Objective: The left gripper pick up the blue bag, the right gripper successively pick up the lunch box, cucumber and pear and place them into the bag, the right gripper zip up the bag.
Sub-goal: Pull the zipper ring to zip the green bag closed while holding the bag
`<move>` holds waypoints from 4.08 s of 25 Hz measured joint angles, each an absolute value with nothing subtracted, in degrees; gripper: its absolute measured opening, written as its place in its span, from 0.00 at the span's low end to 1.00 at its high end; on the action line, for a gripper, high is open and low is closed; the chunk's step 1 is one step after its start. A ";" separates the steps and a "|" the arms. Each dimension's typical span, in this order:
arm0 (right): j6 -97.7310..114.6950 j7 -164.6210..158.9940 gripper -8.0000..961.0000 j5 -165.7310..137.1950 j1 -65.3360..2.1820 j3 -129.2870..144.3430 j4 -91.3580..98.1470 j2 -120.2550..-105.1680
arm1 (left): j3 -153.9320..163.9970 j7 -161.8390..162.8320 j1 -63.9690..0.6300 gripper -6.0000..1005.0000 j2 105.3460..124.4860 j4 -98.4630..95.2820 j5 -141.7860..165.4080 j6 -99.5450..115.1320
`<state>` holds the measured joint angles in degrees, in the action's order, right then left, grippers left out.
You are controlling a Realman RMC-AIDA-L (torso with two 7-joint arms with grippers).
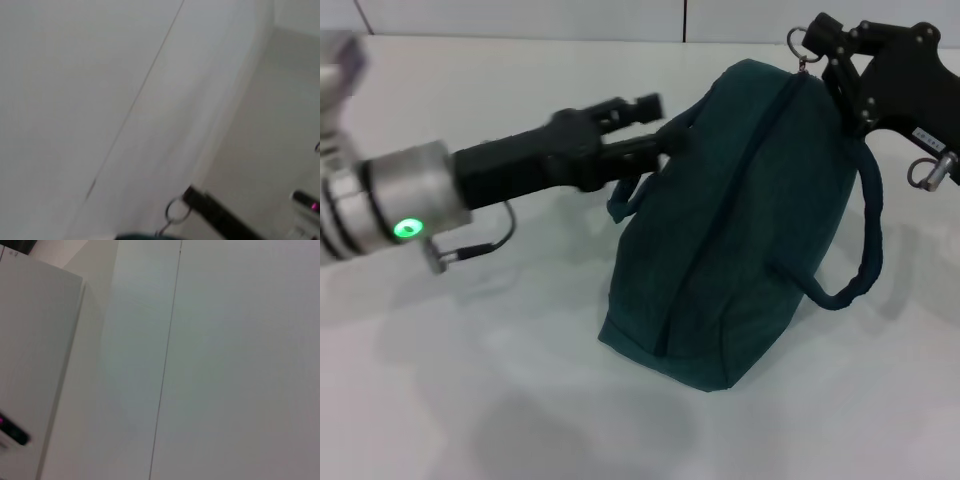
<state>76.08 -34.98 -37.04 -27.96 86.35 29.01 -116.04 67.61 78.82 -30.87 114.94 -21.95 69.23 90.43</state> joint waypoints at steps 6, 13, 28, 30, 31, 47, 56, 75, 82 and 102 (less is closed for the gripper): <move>76.11 -34.98 0.02 -37.08 -27.98 86.65 28.98 -116.10 | 67.59 84.66 -33.41 0.79 116.93 -25.01 75.19 85.41; 76.12 -33.76 0.02 -37.09 -28.02 87.00 28.91 -116.10 | 67.74 88.56 -34.36 0.76 117.60 -26.04 76.17 82.91; 76.11 -33.48 0.02 -37.00 -27.86 87.81 28.91 -116.19 | 67.41 85.54 -33.62 0.46 118.53 -25.73 75.54 82.33; 76.12 -33.48 0.02 -37.00 -27.86 88.00 28.91 -116.19 | 67.38 84.62 -33.16 0.41 118.74 -25.81 75.52 82.30; 76.20 -33.48 0.02 -36.99 -27.86 88.30 28.91 -116.18 | 67.30 84.20 -33.00 0.38 118.78 -25.84 75.49 82.29; 78.00 -33.49 0.02 -35.70 -27.80 89.48 27.83 -116.10 | 66.92 73.92 -28.66 0.05 116.32 -26.52 77.63 91.48; 77.81 -33.49 0.02 -34.27 -28.07 88.92 26.48 -116.05 | 66.89 72.85 -28.51 0.05 116.26 -26.55 77.80 91.59; 76.38 -33.49 0.02 -34.15 -28.18 88.06 26.60 -115.98 | 67.07 70.60 -28.32 0.05 116.71 -26.54 77.74 91.84; 74.60 -33.48 0.01 -33.96 -28.25 87.18 26.26 -116.05 | 66.85 67.32 -28.03 0.05 116.72 -26.14 77.75 95.68; 74.35 -32.31 0.13 -34.86 -26.12 87.21 25.75 -114.46 | 66.79 66.36 -28.02 0.05 116.55 -25.99 77.40 95.62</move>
